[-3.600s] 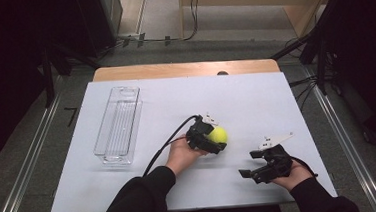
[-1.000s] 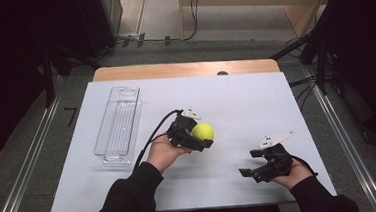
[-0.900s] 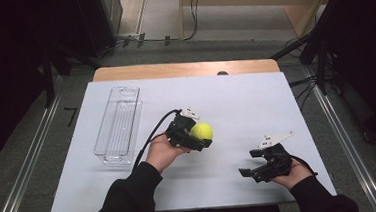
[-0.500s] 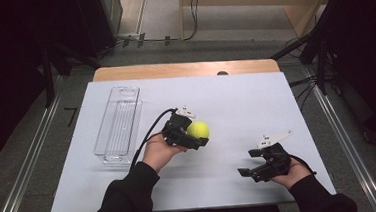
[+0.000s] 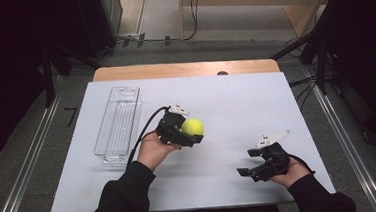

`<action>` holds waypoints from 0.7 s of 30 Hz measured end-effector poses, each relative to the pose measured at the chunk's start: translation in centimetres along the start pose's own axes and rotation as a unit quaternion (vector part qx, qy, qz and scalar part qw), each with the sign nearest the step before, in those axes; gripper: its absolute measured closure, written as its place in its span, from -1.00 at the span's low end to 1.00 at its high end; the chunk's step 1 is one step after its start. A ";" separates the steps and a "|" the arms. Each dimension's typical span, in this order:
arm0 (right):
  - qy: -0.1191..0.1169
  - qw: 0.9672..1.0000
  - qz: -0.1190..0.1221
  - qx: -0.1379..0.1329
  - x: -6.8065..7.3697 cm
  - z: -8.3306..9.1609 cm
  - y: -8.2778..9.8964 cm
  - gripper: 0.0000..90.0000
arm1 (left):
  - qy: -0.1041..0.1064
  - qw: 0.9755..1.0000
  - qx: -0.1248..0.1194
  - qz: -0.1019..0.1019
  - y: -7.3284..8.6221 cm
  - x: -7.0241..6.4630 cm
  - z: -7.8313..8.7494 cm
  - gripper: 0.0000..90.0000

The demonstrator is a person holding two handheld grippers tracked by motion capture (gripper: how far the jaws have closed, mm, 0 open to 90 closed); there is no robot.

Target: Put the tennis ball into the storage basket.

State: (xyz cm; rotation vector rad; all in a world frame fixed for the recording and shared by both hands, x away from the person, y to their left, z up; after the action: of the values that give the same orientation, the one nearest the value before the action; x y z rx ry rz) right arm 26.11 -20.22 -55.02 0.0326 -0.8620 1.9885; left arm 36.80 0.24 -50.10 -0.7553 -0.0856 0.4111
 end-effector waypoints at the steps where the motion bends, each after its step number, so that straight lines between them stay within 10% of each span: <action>1: 0.001 1.000 0.000 0.001 0.0 0.0 0.0 -0.69 | -0.002 1.000 0.000 -0.001 0.0 0.2 0.1 -0.41; 21: 0.000 1.000 0.001 0.002 0.0 0.0 0.0 -0.69 | -0.020 1.000 -0.010 0.014 0.1 1.5 1.6 -0.41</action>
State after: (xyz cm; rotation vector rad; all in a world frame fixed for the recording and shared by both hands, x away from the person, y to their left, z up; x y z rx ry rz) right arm 26.11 -20.21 -55.03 0.0330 -0.8582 1.9921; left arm 37.81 1.87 -49.12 -0.7685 -0.1167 0.4518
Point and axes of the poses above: each handheld gripper's, and its own axes: z roughly backward along the jaws, y roughly out of its underside, x roughly to its left, the point moved 8 cm from there along -z, roughly forward along the jaws, and after that the axes turned 10 degrees about -z, right-handed, at the moved point
